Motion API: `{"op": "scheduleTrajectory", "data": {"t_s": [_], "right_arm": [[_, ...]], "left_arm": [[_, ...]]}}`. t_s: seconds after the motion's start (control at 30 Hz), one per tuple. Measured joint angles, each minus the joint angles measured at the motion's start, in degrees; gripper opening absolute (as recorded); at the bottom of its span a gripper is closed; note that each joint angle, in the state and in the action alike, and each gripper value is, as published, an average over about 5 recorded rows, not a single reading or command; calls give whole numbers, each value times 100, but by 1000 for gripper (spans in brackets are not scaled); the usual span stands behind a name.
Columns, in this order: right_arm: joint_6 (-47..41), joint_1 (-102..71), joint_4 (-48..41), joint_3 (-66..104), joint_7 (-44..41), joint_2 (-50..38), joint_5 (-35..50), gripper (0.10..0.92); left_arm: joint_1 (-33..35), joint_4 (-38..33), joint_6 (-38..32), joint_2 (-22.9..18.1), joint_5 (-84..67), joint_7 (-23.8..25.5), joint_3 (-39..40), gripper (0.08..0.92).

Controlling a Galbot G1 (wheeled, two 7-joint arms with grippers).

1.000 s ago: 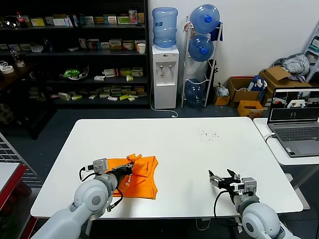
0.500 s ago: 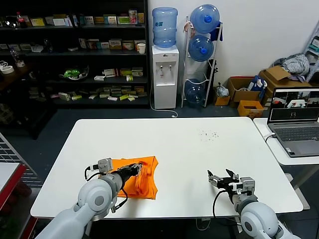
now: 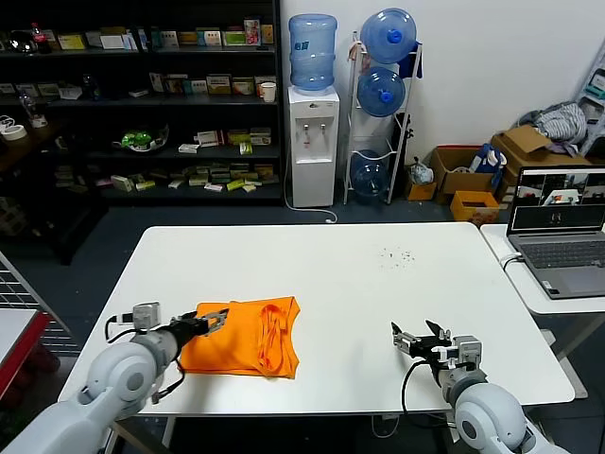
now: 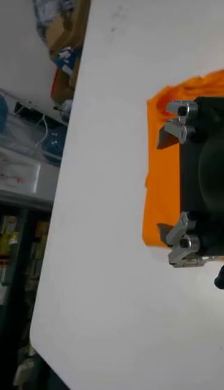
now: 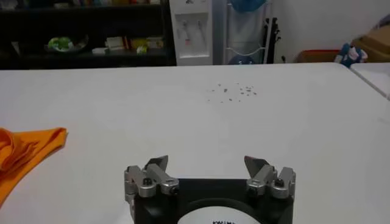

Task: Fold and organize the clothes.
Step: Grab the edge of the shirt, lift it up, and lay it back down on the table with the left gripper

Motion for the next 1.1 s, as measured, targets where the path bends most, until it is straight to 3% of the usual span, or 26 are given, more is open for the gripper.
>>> {"op": "scheduleTrajectory", "data": {"t_s": [0.23,0.53,0.87,0.97,1.1], "right_arm": [[-7,-40,57,31,9,-16,12,823],[3,-162,96,158,3,-33,7,823],[3,-147,88,154,-2,-34,21,823],[3,-160,95,158,-3,-41,25,823],[4,-199,127,194,-6,-72,38,823]], "left_arm": [[222,564,-71,522,436,1235,-158,823],[118,1107,-46,818,812,2407,-74,823],[-62,1384,-47,865,1009,2895,76,820],[-100,1433,-46,854,1044,2930,123,787],[-143,1494,-33,818,1075,2942,184,682]]}}
